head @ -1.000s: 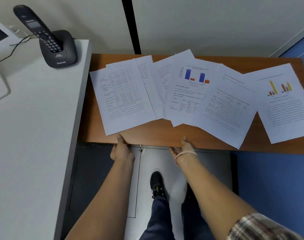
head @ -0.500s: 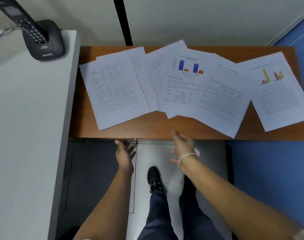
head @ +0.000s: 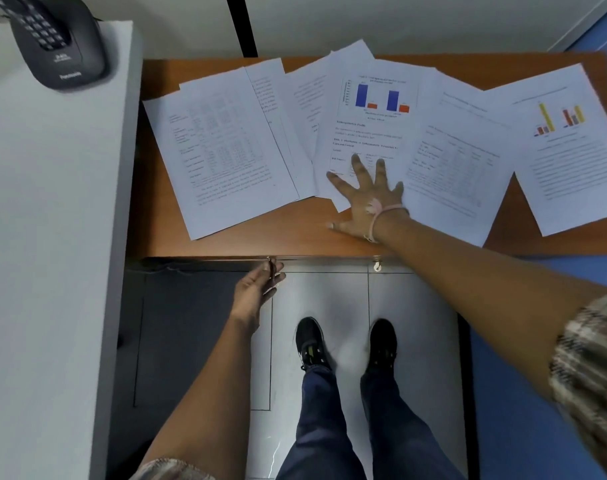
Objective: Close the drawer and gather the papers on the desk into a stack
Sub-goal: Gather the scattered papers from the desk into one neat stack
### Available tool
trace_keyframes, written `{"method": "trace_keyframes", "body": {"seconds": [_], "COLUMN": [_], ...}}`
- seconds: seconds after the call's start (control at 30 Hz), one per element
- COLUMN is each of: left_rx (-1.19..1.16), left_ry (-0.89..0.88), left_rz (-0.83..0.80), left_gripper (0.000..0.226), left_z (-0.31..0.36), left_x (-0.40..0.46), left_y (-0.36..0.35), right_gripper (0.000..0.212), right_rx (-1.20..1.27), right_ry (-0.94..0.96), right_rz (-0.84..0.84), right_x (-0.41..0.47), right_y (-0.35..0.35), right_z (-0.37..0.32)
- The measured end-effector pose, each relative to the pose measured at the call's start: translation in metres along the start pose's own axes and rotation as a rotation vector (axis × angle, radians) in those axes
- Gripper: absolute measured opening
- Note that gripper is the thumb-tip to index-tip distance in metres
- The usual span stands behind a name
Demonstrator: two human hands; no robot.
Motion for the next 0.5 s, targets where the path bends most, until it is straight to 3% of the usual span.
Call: {"method": "trace_keyframes", "body": {"seconds": [0.37, 0.5], "left_rx": [0.333, 1.124], "left_ry": [-0.091, -0.083], "left_rz": [0.142, 0.554], "left_gripper": [0.013, 0.016], "left_z": [0.039, 0.059], "left_x": [0.000, -0.023], "left_y": [0.007, -0.003], "right_gripper": [0.100, 0.100], "right_rx": [-0.018, -0.024], "right_ry": [0.007, 0.012], "right_rz": [0.004, 0.011], "right_x": [-0.001, -0.001], "right_y": [0.000, 0.001], "right_z": [0.001, -0.001]}}
Point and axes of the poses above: each hand's wrist, its own x-axis towards the middle knuckle, its own y-axis out of the back of the hand, z = x × y, the point moved 8 cm from there along x, towards the middle knuckle, and after that the axes turned 9 degrees about -z, right-handed, at the moved point
